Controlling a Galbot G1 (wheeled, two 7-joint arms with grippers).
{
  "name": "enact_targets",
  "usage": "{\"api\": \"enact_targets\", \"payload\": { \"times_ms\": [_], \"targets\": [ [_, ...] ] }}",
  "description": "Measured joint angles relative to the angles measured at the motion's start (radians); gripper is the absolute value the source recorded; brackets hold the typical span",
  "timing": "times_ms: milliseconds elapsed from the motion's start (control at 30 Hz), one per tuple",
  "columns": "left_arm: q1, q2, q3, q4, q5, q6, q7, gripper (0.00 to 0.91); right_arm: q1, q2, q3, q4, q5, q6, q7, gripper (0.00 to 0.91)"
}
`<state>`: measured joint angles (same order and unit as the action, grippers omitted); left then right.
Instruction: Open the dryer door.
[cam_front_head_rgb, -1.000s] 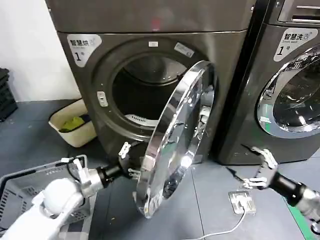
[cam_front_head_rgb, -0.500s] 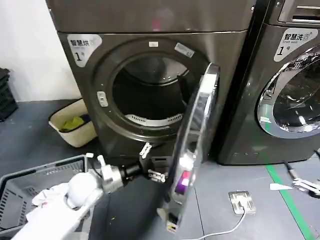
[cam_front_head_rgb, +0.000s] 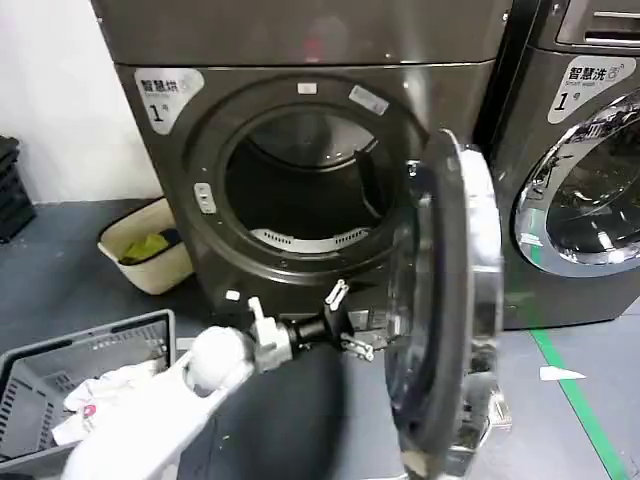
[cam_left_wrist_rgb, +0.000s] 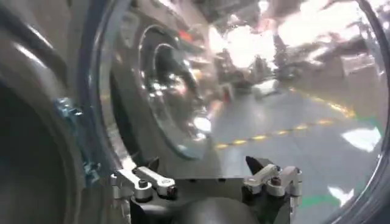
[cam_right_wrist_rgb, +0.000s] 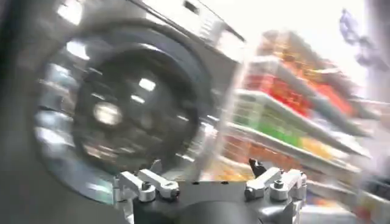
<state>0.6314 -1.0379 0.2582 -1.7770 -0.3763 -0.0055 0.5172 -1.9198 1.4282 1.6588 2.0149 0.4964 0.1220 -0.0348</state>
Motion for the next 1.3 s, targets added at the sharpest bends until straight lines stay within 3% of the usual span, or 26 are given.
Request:
{"api": "enact_targets", "payload": {
  "times_ms": [200,667,1300],
  "targets": [
    [-0.066,-0.065,0.059,0.060,0.013,-0.001,-0.015,0.907,0.028,0.049,0.077,-0.046,-0.062,-0.035,0.119,0.907],
    [-0.188,-0.230,0.160,0.232,0.044,-0.018,-0.030,0.907,0.041,0.143,0.181,-0.140,-0.081,-0.073,0.326,0.907],
    [-0.278,-0.404,0.185,0.429,0.081,-0.021,-0.079,0.907,0.021,0.181,0.249,-0.217,-0.089,-0.098,0.344,0.907]
  ]
}}
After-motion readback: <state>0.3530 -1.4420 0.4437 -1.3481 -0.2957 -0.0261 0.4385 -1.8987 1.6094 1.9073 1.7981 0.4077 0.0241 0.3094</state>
